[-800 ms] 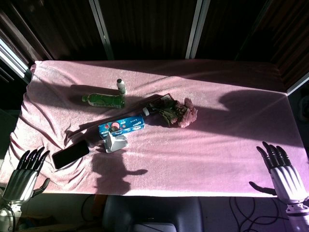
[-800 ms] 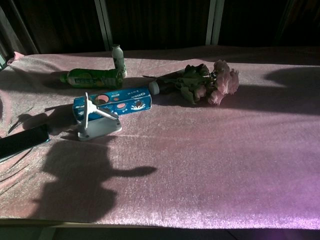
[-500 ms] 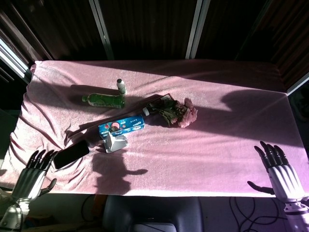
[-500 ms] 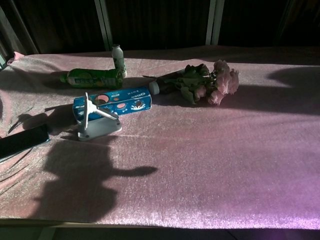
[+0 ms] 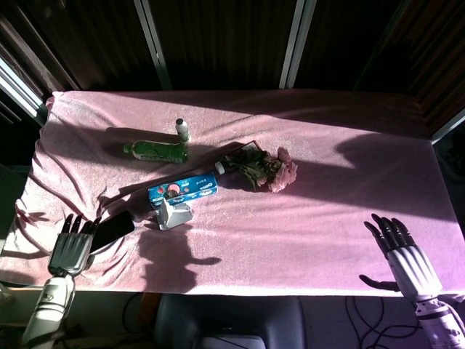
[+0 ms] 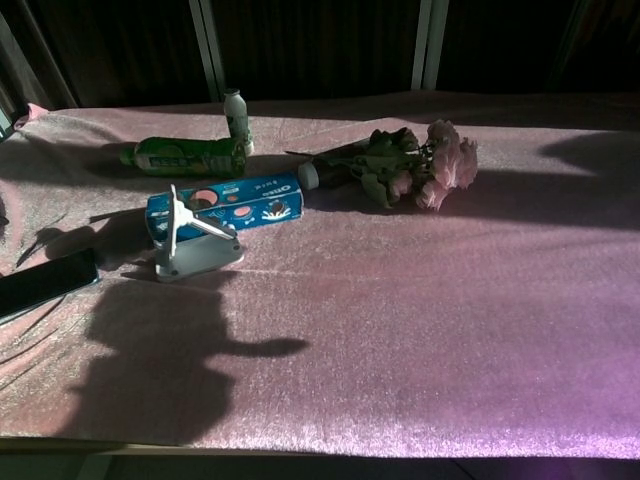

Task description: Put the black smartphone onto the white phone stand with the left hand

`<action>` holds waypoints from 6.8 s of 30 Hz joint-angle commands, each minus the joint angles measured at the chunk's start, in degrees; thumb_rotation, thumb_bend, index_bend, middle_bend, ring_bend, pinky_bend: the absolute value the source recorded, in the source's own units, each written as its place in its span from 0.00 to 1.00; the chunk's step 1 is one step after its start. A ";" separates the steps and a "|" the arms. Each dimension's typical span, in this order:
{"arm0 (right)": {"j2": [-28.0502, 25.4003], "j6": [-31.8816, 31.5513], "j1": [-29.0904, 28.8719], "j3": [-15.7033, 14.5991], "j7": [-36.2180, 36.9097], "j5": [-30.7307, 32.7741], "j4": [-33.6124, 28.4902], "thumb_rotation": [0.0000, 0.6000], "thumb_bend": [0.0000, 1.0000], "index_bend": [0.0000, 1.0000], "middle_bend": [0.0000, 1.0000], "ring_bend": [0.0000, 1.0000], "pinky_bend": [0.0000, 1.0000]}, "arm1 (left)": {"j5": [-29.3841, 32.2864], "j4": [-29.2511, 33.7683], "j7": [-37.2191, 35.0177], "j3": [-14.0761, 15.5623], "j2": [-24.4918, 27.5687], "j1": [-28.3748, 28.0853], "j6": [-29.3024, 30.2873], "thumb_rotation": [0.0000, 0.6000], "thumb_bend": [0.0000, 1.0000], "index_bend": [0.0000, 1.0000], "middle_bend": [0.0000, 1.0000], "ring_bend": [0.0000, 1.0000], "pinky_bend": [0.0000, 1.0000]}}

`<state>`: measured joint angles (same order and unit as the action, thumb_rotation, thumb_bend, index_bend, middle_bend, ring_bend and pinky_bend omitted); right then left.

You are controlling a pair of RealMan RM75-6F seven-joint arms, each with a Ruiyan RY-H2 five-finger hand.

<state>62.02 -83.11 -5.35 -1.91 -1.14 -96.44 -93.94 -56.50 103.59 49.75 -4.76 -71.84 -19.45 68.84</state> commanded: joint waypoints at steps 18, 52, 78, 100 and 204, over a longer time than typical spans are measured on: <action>-1.47 -1.73 0.28 -0.34 4.03 -0.39 0.75 1.00 0.18 0.00 0.00 0.00 0.00 | 34.45 -6.78 15.29 -6.00 -12.49 -16.39 0.42 1.00 0.26 0.13 0.19 0.08 0.15; -1.46 -2.16 0.53 -0.14 3.75 0.23 0.66 1.00 0.18 0.00 0.00 0.00 0.00 | 53.55 -15.49 13.61 -4.26 -10.06 -25.23 -10.75 1.00 0.57 0.63 1.00 0.69 0.32; -1.07 -2.69 1.06 -0.15 2.41 0.33 0.41 1.00 0.18 0.00 0.00 0.00 0.00 | 3.18 0.32 -44.61 -8.33 5.24 -3.68 0.27 1.00 0.63 0.77 1.00 0.74 0.33; -0.93 -2.00 0.80 -0.17 2.04 0.51 0.56 1.00 0.18 0.00 0.00 0.00 0.00 | -24.92 -23.41 -74.87 -7.15 -18.99 -6.37 5.18 1.00 0.59 0.79 1.00 0.72 0.26; -1.95 -3.29 1.81 -0.11 4.39 0.68 1.51 1.00 0.18 0.00 0.00 0.00 0.00 | -30.38 -59.81 -99.00 -0.83 -36.62 -10.68 5.16 1.00 0.30 0.12 0.11 0.09 0.10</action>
<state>60.07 -86.40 -3.54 -2.02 3.25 -95.77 -92.43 -86.80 43.70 -49.32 -5.66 -108.53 -30.14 73.93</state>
